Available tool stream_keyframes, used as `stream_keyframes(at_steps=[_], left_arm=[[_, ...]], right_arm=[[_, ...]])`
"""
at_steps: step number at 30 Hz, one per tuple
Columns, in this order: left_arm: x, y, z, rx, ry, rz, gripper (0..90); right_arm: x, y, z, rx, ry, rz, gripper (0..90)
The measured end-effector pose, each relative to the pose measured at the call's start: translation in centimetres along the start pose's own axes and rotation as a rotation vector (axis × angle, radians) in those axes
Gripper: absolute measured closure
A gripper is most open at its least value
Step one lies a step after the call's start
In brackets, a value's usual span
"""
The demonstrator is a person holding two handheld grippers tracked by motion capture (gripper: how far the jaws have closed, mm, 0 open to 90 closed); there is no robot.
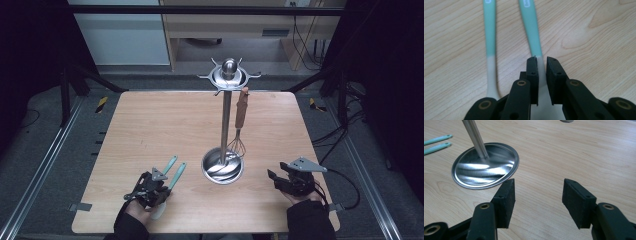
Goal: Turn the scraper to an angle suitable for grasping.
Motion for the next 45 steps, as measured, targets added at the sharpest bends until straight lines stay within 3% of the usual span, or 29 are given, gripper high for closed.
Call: stream_keyframes(at_steps=[5, 12, 27, 33, 39, 45], left_arm=[[0.2, -0.2, -0.3, -0.013, -0.006, 0.001, 79.6], [-0.1, 0.0, -0.1, 0.023, -0.006, 0.005, 73.4], [-0.1, 0.2, -0.1, 0.043, -0.014, 0.067, 79.8], [-0.2, 0.2, -0.1, 0.044, 0.007, 0.059, 80.8], [-0.2, 0.0, 0.0, 0.020, 0.013, 0.061, 81.0], [0.8, -0.2, 0.5, 0.021, 0.072, 0.063, 81.2]], right_arm=[[0.0, 0.0, 0.0, 0.004, 0.000, -0.003, 43.8], [-0.1, 0.0, 0.0, 0.001, 0.000, 0.000, 43.8], [-0.1, 0.0, 0.0, 0.002, -0.003, -0.003, 43.5], [-0.1, 0.0, -0.1, 0.001, -0.005, -0.003, 43.3], [-0.1, 0.1, -0.1, 0.004, -0.006, -0.003, 43.2], [-0.1, 0.1, -0.1, 0.001, -0.007, -0.002, 43.2]])
Point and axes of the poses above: each handheld gripper's, and its own axes: x roughly backward along the jaws, z roughly out of its top, y roughly to its right, the point moved 8 cm from there along -x, roughly forward along the jaws, and after that the axes turned 15 degrees about -x, right-handed, at the moved point
